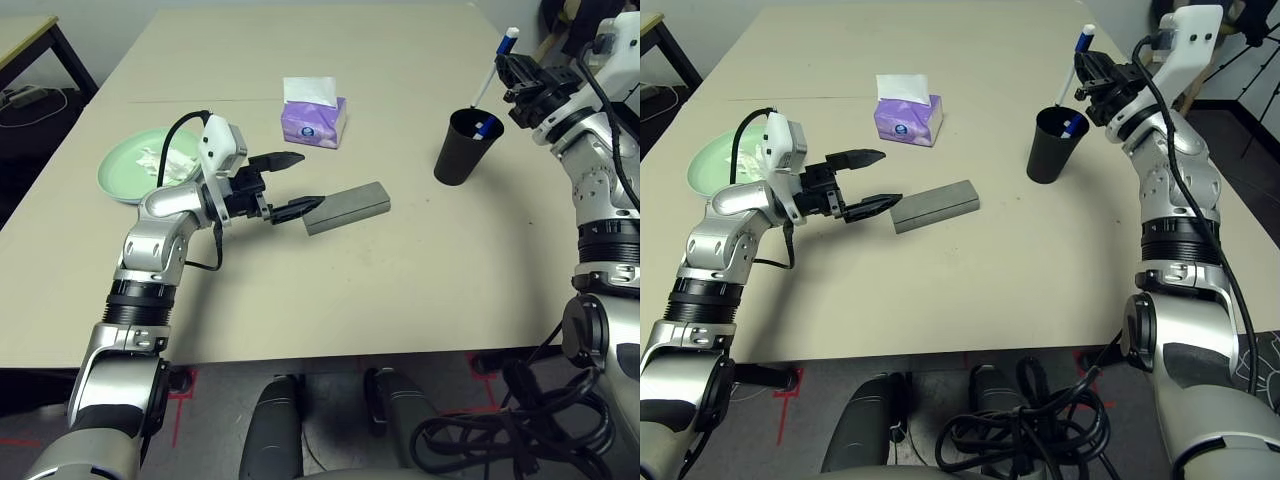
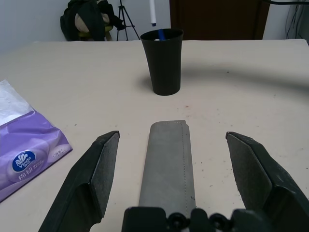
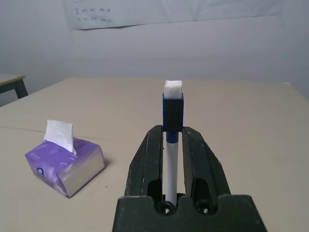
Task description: Organize and tidy the items on the table.
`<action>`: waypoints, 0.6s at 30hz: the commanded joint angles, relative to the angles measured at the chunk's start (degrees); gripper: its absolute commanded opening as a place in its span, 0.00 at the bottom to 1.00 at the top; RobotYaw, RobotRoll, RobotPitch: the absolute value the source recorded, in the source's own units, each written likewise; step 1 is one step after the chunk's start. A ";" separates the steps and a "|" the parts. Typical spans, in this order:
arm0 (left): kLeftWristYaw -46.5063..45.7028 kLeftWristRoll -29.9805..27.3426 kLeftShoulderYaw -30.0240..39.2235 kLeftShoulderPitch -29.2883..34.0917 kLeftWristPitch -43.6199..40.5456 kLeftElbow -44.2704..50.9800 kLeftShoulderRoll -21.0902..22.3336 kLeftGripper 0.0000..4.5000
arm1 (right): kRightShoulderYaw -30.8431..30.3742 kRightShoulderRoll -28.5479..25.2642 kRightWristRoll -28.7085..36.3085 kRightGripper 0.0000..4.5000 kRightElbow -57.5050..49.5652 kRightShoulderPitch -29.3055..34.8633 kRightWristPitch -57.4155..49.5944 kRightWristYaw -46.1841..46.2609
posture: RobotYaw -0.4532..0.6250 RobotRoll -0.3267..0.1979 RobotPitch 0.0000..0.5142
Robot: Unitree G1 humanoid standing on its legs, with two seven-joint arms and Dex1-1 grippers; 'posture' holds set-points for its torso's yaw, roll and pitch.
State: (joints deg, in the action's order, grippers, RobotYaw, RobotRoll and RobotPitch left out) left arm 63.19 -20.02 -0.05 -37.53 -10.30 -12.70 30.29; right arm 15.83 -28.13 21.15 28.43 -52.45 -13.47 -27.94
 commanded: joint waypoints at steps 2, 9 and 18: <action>0.05 0.11 0.34 0.58 0.23 -0.84 0.47 1.00 | -0.66 -0.26 -1.15 0.09 -1.94 1.02 -1.10 0.91 | 0.43 0.62 0.19; -0.54 0.03 0.66 0.76 0.18 -0.79 0.43 1.00 | -0.63 0.17 -1.55 0.66 -2.88 1.30 -2.07 2.18 | 0.43 0.62 0.19; -3.13 -0.19 2.04 0.70 0.39 -1.04 -0.29 1.00 | 0.26 1.62 1.62 0.99 -4.04 1.86 0.89 -2.43 | 0.43 0.62 0.20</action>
State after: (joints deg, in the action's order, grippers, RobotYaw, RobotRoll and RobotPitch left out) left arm 60.90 -20.06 1.43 -37.47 -10.29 -12.74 30.25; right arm 15.81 -27.36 20.99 26.48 -51.57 -14.25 -27.90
